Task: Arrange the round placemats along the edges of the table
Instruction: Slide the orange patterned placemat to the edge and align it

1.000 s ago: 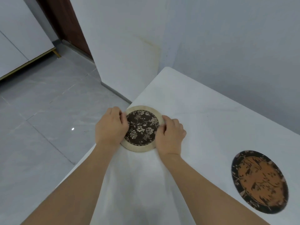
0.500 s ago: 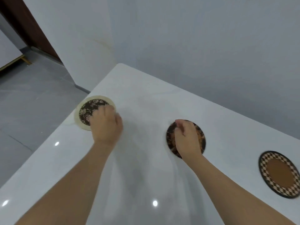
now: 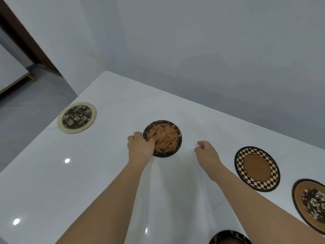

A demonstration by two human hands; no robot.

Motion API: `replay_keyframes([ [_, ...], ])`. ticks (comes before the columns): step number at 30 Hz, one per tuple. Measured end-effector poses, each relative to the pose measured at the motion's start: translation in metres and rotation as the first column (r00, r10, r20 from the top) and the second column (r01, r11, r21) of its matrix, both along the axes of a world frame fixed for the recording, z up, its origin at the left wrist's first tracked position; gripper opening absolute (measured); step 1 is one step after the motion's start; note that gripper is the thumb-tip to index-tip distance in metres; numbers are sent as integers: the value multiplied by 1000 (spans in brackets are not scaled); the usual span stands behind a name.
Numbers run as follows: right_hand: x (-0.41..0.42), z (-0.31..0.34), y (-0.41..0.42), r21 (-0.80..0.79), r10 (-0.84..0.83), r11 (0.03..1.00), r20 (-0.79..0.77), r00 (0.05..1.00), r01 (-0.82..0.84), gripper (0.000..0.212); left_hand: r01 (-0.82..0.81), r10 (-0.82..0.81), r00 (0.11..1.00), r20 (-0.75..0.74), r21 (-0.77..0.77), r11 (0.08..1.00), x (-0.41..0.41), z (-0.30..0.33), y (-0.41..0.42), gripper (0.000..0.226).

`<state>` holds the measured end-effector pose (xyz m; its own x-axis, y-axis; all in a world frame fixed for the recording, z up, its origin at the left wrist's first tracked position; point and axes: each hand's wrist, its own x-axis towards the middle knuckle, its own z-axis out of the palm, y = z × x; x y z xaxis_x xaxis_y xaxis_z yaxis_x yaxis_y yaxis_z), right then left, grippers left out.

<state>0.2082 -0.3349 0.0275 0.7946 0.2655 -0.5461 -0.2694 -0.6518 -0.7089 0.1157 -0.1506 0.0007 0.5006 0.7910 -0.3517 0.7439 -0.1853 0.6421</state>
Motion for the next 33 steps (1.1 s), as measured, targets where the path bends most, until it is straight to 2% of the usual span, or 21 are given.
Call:
replay_keyframes([
  [2,6,-8,9,69,-62,995,-100,993,69,46,-34,34,998,-44,-2,999,9,-9,-1,60],
  [6,30,-22,30,121,-53,990,-157,986,73,46,-98,105,992,-64,107,989,20,-34,-11,62],
  [10,48,-37,46,156,-23,986,-201,979,55,31,-203,197,979,52,269,941,17,-58,-25,62],
  [13,61,-51,46,164,32,986,-177,984,-2,14,-241,238,970,49,303,922,22,-65,-25,69],
  [16,65,-61,46,115,115,988,-74,991,-106,14,-238,245,969,19,330,914,25,-69,-25,69],
  [19,68,-67,50,24,187,982,65,980,-189,13,-271,264,962,66,327,906,28,-70,-26,61],
  [24,57,-73,49,86,236,961,243,941,-263,7,-357,295,928,227,317,879,26,-67,-28,29],
  [27,55,-75,44,154,243,945,254,936,-288,12,-375,300,916,266,306,875,22,-67,-27,13],
  [30,66,-66,50,225,199,936,303,932,-273,9,-310,230,937,263,322,895,24,-67,-23,14],
  [33,81,-59,61,199,150,946,429,891,-255,13,-271,195,919,342,190,944,37,-57,-12,16],
])
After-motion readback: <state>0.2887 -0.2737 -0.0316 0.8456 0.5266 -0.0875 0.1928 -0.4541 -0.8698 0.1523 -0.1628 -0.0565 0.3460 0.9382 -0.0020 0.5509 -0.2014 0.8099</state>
